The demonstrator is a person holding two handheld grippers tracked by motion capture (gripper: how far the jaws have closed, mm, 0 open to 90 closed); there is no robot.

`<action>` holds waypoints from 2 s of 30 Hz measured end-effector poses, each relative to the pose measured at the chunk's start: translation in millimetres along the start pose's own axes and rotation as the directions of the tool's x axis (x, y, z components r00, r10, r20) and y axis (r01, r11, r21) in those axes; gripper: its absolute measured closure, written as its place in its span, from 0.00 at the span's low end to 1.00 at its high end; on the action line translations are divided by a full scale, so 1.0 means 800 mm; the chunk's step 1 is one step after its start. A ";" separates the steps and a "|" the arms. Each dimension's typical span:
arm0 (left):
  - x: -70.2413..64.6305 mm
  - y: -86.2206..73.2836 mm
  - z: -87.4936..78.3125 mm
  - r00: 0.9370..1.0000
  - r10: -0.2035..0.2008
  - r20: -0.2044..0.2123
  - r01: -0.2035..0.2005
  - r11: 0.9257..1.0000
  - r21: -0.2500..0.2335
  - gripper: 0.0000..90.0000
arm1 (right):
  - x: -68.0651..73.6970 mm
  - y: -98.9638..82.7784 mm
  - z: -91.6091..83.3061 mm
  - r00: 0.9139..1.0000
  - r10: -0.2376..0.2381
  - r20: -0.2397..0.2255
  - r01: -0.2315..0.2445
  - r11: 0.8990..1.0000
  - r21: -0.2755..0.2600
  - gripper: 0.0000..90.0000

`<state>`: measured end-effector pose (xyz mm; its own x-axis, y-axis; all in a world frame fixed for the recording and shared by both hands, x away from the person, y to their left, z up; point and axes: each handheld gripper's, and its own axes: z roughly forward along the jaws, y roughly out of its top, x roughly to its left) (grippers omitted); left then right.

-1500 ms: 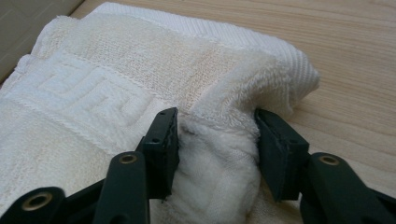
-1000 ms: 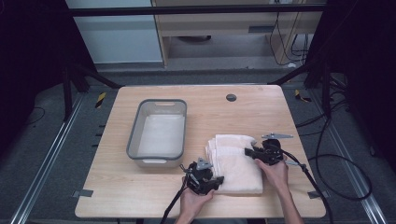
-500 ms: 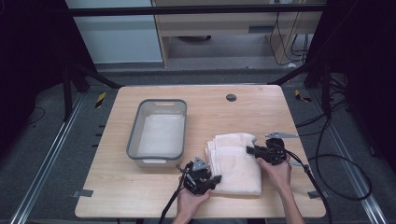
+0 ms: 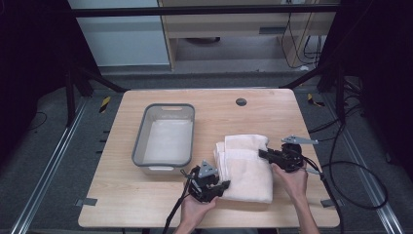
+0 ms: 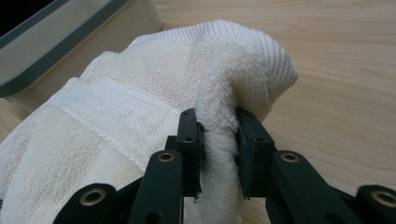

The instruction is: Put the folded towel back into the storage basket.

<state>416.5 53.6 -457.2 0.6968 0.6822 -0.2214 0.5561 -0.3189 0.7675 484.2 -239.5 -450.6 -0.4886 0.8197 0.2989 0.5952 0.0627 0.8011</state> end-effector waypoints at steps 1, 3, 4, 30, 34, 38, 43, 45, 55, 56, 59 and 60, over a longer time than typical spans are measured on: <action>-0.001 0.001 -0.001 1.000 0.004 0.000 -0.004 1.000 -0.002 0.75 | 0.002 0.002 -0.002 1.000 -0.006 0.002 0.006 1.000 -0.005 0.82; -0.002 0.004 -0.005 1.000 0.006 0.001 -0.006 1.000 -0.008 0.75 | 0.004 0.005 -0.006 1.000 -0.018 0.005 0.018 1.000 -0.017 0.82; -0.002 0.004 -0.005 1.000 0.006 0.001 -0.006 1.000 -0.008 0.75 | 0.005 0.006 -0.008 1.000 -0.015 0.002 0.015 1.000 -0.022 0.82; 0.003 0.035 -0.054 0.997 0.065 -0.037 -0.067 0.996 -0.056 0.75 | 0.041 0.044 -0.024 0.997 -0.074 0.002 0.073 0.989 -0.129 0.82; 0.007 0.040 -0.064 0.997 0.072 -0.039 -0.075 0.995 -0.068 0.75 | 0.047 0.050 -0.025 0.997 -0.081 -0.003 0.080 0.986 -0.143 0.81; 0.008 0.042 -0.069 0.996 0.077 -0.043 -0.080 0.994 -0.075 0.75 | 0.051 0.054 -0.026 0.996 -0.084 -0.004 0.082 0.985 -0.154 0.81; 0.014 0.045 -0.078 0.996 0.079 -0.046 -0.082 0.993 -0.087 0.75 | 0.060 0.063 -0.025 0.996 -0.093 -0.002 0.092 0.982 -0.162 0.81; 0.016 0.045 -0.081 0.996 0.076 -0.046 -0.080 0.993 -0.092 0.75 | 0.063 0.066 -0.024 0.995 -0.098 -0.005 0.096 0.981 -0.166 0.81; 0.027 0.048 -0.097 0.997 0.064 -0.049 -0.069 0.991 -0.118 0.75 | 0.079 0.082 -0.019 0.993 -0.120 -0.007 0.117 0.977 -0.176 0.81; 0.027 0.048 -0.097 0.997 0.064 -0.049 -0.069 0.991 -0.118 0.75 | 0.080 0.083 -0.019 0.993 -0.121 -0.007 0.118 0.977 -0.178 0.81; 0.031 0.051 -0.104 0.997 0.057 -0.050 -0.063 0.989 -0.134 0.75 | 0.084 0.088 -0.018 0.992 -0.123 -0.010 0.119 0.975 -0.186 0.81; 0.033 0.051 -0.106 0.997 0.057 -0.052 -0.063 0.989 -0.136 0.75 | 0.085 0.089 -0.018 0.992 -0.126 -0.011 0.121 0.975 -0.187 0.81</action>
<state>419.2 114.3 -380.3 0.7025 0.6966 -0.1456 0.4440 -0.2691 0.8547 484.2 -187.3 -365.6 -0.5666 0.7990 0.2015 0.4019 0.0544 0.9141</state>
